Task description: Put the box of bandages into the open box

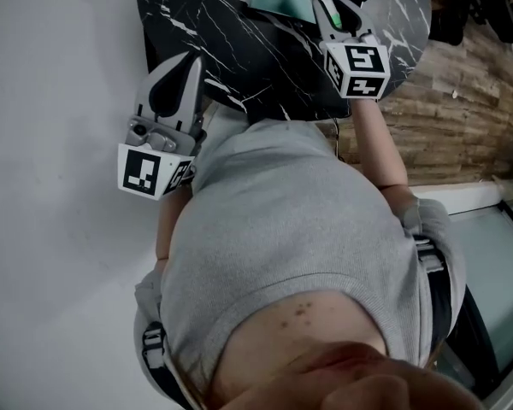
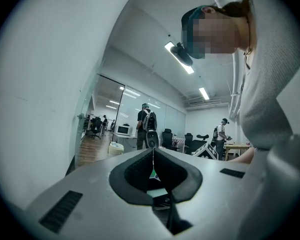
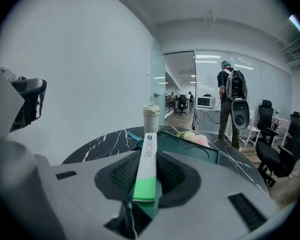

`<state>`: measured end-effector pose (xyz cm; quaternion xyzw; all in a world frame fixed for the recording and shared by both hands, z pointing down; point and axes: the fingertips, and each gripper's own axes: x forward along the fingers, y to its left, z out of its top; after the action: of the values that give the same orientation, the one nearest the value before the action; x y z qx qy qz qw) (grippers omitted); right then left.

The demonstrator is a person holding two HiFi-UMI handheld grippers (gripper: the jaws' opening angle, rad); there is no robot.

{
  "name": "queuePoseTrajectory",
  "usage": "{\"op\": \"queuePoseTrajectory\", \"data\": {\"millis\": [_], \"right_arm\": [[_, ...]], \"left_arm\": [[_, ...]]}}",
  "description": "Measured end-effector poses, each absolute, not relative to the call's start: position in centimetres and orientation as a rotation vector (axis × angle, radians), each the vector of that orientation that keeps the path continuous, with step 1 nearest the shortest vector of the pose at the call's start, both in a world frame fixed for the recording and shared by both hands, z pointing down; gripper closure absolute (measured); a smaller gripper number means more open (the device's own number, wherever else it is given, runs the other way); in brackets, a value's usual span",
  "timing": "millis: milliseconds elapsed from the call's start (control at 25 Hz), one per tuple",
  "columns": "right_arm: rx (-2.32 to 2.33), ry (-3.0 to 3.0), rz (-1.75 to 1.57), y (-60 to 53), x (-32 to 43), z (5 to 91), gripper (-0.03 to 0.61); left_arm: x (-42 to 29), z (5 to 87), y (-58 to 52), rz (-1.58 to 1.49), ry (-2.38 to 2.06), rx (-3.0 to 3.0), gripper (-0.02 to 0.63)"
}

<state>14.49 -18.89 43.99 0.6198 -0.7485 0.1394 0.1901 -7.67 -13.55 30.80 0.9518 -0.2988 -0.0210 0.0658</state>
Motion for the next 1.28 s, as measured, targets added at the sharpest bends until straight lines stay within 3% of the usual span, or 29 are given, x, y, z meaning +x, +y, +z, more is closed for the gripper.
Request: {"op": "queuePoseTrajectory", "data": {"millis": [1280], "right_arm": [[1.442, -2.222, 0.362, -22.5, 10.1, 47.5, 0.43]], "left_arm": [[-10.9, 32.3, -11.3, -0.051, -1.17, 2.752, 0.601]]}}
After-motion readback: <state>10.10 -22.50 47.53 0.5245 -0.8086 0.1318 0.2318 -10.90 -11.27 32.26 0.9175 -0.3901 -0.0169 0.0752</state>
